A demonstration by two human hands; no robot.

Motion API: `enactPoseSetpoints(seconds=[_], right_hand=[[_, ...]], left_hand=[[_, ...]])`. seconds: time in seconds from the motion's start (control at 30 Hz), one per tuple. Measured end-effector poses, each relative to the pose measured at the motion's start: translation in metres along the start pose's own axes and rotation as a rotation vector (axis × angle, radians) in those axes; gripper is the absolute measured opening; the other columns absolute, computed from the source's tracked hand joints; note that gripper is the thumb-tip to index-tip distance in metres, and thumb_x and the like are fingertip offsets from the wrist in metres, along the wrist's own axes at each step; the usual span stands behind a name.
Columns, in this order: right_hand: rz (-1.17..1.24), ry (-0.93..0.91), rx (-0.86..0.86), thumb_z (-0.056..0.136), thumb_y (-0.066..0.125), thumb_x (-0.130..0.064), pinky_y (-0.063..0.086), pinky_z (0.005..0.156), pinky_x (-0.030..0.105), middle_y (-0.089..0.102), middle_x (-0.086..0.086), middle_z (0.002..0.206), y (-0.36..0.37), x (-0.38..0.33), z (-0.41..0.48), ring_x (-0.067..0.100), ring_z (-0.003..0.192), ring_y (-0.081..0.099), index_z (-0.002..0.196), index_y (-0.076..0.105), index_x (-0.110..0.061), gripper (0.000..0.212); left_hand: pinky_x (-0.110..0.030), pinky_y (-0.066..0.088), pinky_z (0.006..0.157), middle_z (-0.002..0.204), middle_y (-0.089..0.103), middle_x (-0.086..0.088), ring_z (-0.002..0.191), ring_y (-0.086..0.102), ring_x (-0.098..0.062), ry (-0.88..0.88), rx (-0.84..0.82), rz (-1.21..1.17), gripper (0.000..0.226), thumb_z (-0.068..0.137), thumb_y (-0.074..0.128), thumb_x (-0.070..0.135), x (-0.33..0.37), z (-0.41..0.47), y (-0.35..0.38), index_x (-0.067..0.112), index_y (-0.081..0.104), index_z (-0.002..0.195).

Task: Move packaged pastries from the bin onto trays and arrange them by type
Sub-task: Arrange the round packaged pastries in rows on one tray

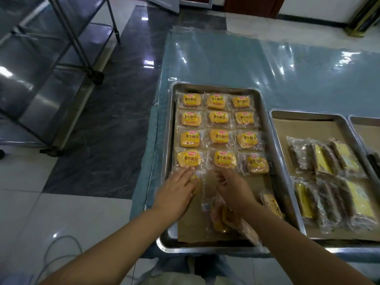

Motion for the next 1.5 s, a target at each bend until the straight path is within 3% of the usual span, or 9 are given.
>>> enactPoseSetpoints(seconds=[0.1, 0.3, 0.53, 0.6, 0.77, 1.0, 1.17, 1.23, 1.5], right_hand=[[-0.041, -0.051, 0.046, 0.087, 0.056, -0.011, 0.048, 0.070, 0.028, 0.063, -0.002, 0.102, -0.019, 0.007, 0.001, 0.012, 0.085, 0.058, 0.114, 0.063, -0.019, 0.028], [-0.060, -0.006, 0.049, 0.089, 0.056, -0.011, 0.052, 0.076, 0.032, 0.063, -0.002, 0.102, -0.042, 0.027, -0.004, 0.015, 0.089, 0.060, 0.109, 0.065, -0.016, 0.023], [-0.062, 0.018, -0.038, 0.089, 0.058, -0.017, 0.047, 0.075, 0.023, 0.065, -0.004, 0.103, -0.050, 0.061, -0.016, 0.009, 0.089, 0.058, 0.109, 0.066, -0.019, 0.022], [-0.091, 0.003, -0.048, 0.088, 0.059, -0.020, 0.043, 0.072, 0.020, 0.065, -0.008, 0.103, -0.059, 0.073, -0.019, 0.006, 0.089, 0.057, 0.108, 0.066, -0.023, 0.022], [-0.132, -0.076, -0.152, 0.088, 0.059, -0.028, 0.043, 0.072, 0.019, 0.064, -0.011, 0.107, -0.066, 0.094, -0.027, 0.009, 0.094, 0.057, 0.108, 0.068, -0.026, 0.021], [-0.291, -0.198, -0.325, 0.088, 0.052, -0.046, 0.034, 0.084, 0.024, 0.057, -0.003, 0.110, -0.057, 0.109, -0.044, 0.015, 0.106, 0.045, 0.118, 0.062, -0.032, 0.034], [-0.313, -0.248, -0.398, 0.090, 0.048, -0.048, 0.034, 0.093, 0.027, 0.053, 0.000, 0.112, -0.055, 0.114, -0.050, 0.017, 0.109, 0.042, 0.121, 0.060, -0.028, 0.038], [-0.305, -0.279, -0.393, 0.090, 0.048, -0.049, 0.035, 0.092, 0.027, 0.054, -0.001, 0.110, -0.056, 0.115, -0.051, 0.017, 0.108, 0.043, 0.119, 0.061, -0.028, 0.037], [-0.247, -0.328, -0.416, 0.089, 0.049, -0.050, 0.037, 0.090, 0.031, 0.055, -0.002, 0.102, -0.057, 0.114, -0.053, 0.014, 0.103, 0.042, 0.113, 0.063, -0.031, 0.034]], left_hand=[[-0.035, -0.012, 0.111, 0.158, 0.006, -0.002, 0.145, 0.000, -0.021, 0.030, -0.137, 0.085, 0.053, 0.098, 0.038, 0.029, 0.002, 0.004, 0.016, 0.024, 0.021, 0.148], [-0.040, -0.004, 0.114, 0.158, 0.010, -0.001, 0.144, 0.002, -0.022, 0.057, -0.187, 0.122, 0.052, 0.100, 0.033, 0.028, 0.012, 0.005, 0.024, 0.026, 0.015, 0.149], [-0.042, 0.019, 0.110, 0.141, 0.046, -0.002, 0.134, 0.033, -0.023, 0.073, -0.012, 0.018, 0.063, 0.079, 0.063, 0.008, 0.039, 0.012, 0.009, 0.025, 0.045, 0.137], [-0.038, 0.030, 0.100, 0.122, 0.058, 0.003, 0.121, 0.045, -0.022, 0.084, 0.037, -0.055, 0.045, 0.079, 0.066, 0.019, 0.052, 0.016, 0.007, 0.025, 0.059, 0.123], [-0.031, 0.026, 0.091, 0.114, 0.052, 0.009, 0.113, 0.033, -0.014, -0.140, -0.045, -0.107, 0.040, 0.087, 0.047, 0.049, 0.068, 0.031, 0.019, 0.027, 0.059, 0.118], [-0.029, 0.027, 0.090, 0.115, 0.050, 0.008, 0.110, 0.030, -0.013, -0.360, -0.073, -0.125, 0.038, 0.086, 0.050, 0.043, 0.086, 0.039, 0.021, 0.028, 0.058, 0.120], [-0.031, 0.040, 0.078, 0.090, 0.055, 0.011, 0.098, 0.046, -0.015, -0.528, -0.091, -0.343, 0.006, 0.083, 0.061, 0.026, 0.095, 0.044, 0.018, 0.028, 0.057, 0.086], [-0.034, 0.049, 0.072, 0.081, 0.059, 0.006, 0.084, 0.056, -0.016, -0.609, -0.089, -0.549, 0.015, 0.083, 0.062, 0.014, 0.094, 0.046, 0.017, 0.025, 0.053, 0.080], [-0.026, 0.041, 0.056, 0.085, 0.058, 0.008, 0.074, 0.055, -0.009, -0.866, 0.361, -0.736, 0.015, 0.088, 0.059, 0.016, 0.064, 0.058, -0.006, 0.025, 0.048, 0.087]])
Point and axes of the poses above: each hand's wrist, its own z-axis towards the middle knuckle, its own y-axis out of the palm, x = y × z, the point moved 4 cm from there along z, towards the middle knuckle
